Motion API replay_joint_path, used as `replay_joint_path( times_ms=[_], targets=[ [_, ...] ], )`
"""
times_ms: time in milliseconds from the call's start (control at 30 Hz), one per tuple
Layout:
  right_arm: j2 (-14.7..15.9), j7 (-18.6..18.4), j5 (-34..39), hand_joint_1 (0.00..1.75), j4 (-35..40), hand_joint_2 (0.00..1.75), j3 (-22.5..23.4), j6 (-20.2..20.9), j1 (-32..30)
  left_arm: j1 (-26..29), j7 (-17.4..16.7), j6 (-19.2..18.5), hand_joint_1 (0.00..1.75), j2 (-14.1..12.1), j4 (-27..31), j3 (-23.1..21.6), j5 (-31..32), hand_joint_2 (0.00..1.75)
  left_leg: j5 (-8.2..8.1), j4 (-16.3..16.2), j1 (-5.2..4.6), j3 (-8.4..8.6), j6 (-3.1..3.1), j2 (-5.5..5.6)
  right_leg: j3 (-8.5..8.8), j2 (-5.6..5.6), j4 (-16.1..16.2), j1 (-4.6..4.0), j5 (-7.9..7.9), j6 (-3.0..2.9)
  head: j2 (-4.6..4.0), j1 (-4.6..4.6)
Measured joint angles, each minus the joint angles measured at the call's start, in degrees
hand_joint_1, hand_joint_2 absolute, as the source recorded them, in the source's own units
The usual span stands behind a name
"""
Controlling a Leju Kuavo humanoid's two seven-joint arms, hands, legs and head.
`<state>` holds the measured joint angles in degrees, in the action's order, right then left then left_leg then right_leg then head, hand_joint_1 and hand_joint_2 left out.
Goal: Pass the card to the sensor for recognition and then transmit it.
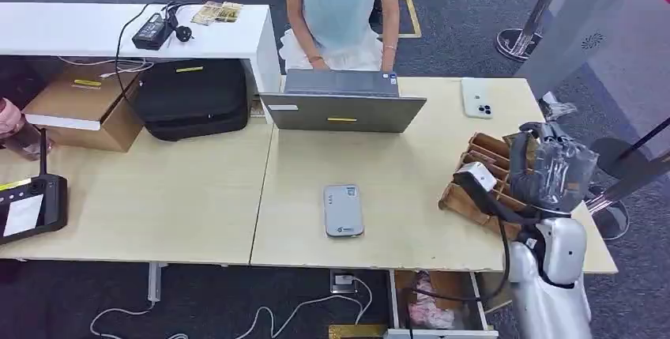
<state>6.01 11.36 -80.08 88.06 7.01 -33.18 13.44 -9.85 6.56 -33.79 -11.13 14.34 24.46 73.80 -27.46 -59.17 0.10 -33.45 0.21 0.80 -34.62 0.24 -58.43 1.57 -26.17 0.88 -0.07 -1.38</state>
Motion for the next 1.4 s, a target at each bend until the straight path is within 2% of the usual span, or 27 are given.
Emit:
replay_joint_path(
  times_ms=[100, 700, 1133, 1400],
  targets=[
    [-0.15, -0.52, -0.44, 1.75, -0.28, 1.75, -2.71, -0.2, 2.59, -0.08, 0.17, -0.02, 0.0, 0.02, 0.0, -0.59, -2.35, 0.0, 0.04, 0.0, 0.0, -0.01, -0.04, 0.03, 0.01, -0.03, 0.0, -0.01, 0.0, 0.0, 0.0, 0.04],
    [-1.88, -1.2, -1.53, 1.75, -9.58, 1.75, -13.15, -1.2, 15.06, 0.02, 0.59, -0.33, 0.0, 0.02, 0.0, -1.92, -2.04, 0.0, 0.06, 0.0, 0.01, -0.01, -0.06, 0.04, 0.0, -0.03, -0.05, 0.0, 0.02, -0.02, 0.0, 0.04],
    [-4.33, -2.05, -2.45, 1.75, -20.55, 1.75, -16.76, -1.05, 27.17, -1.04, -0.72, -1.75, 0.0, 0.02, 0.0, -3.3, -2.04, 0.0, 0.13, 0.0, 0.01, -0.01, -0.14, 0.05, -0.04, -0.03, -0.11, 0.0, 0.06, -0.08, 0.0, 0.04],
    [-5.53, -2.18, -2.4, 1.75, -26.12, 1.75, -17.74, -1.05, 31.76, -1.68, -1.73, -2.27, 0.0, 0.02, 0.0, -3.74, -2.04, 0.0, 0.13, 0.0, 0.01, -0.01, -0.13, 0.04, -0.06, -0.02, -0.14, -0.01, 0.06, -0.09, 0.0, 0.04]
  ],
)
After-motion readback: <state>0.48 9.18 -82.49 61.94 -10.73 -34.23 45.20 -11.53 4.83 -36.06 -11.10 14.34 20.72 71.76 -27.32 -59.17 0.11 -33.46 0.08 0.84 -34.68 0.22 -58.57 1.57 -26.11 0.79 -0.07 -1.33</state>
